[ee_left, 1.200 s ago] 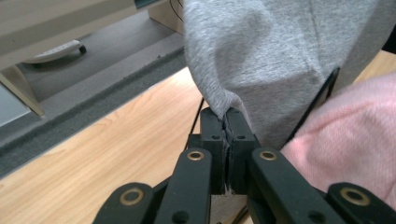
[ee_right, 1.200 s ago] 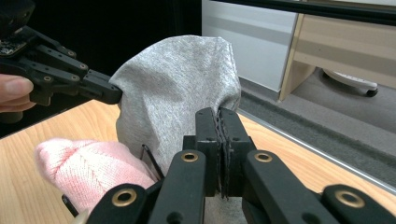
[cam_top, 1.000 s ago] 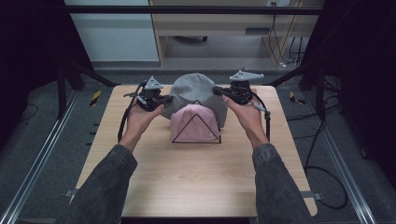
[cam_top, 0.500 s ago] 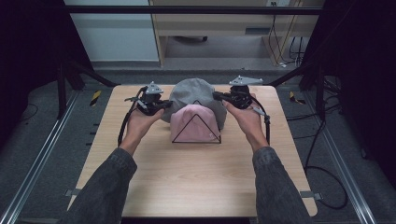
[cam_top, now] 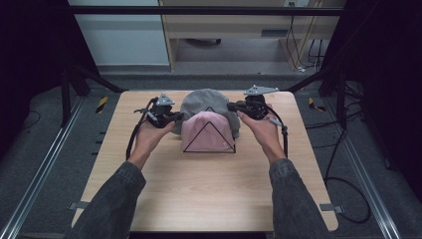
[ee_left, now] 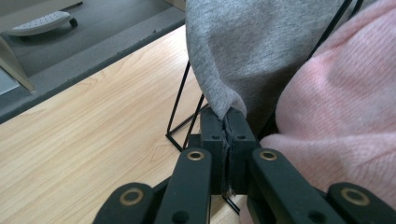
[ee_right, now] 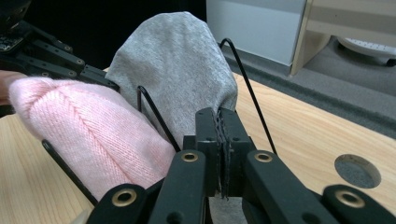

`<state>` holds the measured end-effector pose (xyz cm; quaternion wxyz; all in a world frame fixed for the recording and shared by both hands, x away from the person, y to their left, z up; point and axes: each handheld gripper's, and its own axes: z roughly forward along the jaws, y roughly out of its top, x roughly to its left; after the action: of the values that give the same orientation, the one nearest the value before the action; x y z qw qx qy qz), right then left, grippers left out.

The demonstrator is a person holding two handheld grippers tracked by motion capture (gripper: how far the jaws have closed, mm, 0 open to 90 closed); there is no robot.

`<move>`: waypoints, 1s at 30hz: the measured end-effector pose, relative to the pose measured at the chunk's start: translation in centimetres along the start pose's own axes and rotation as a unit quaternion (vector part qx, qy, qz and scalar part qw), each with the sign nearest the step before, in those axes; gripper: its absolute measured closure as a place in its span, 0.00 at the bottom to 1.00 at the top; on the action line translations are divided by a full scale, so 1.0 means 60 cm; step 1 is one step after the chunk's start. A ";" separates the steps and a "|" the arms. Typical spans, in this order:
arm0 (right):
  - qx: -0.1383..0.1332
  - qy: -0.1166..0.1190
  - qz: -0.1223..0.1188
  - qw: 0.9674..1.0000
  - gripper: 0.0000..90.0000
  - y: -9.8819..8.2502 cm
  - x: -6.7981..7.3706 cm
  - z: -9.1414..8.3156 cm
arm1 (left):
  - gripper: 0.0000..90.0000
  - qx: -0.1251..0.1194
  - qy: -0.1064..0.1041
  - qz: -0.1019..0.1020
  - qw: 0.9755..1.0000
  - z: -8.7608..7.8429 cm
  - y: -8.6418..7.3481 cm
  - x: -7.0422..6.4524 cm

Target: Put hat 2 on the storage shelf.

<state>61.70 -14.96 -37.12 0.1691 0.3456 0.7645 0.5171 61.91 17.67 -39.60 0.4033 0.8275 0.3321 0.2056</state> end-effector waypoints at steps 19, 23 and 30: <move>0.029 -0.004 0.019 0.999 0.96 -0.031 -0.011 0.011 | 0.98 0.027 0.004 -0.005 1.000 0.025 -0.020 -0.011; 0.034 -0.004 0.017 0.999 0.90 -0.035 -0.010 0.016 | 0.98 0.031 0.001 -0.002 1.000 0.029 -0.026 -0.013; 0.029 -0.018 0.035 0.999 0.67 -0.043 -0.012 0.008 | 0.95 0.031 -0.001 -0.013 0.999 0.031 -0.036 -0.015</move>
<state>61.61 -15.74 -39.71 0.1542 0.3862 0.7636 0.4939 61.61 17.03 -42.50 0.3806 0.8353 0.3488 0.1891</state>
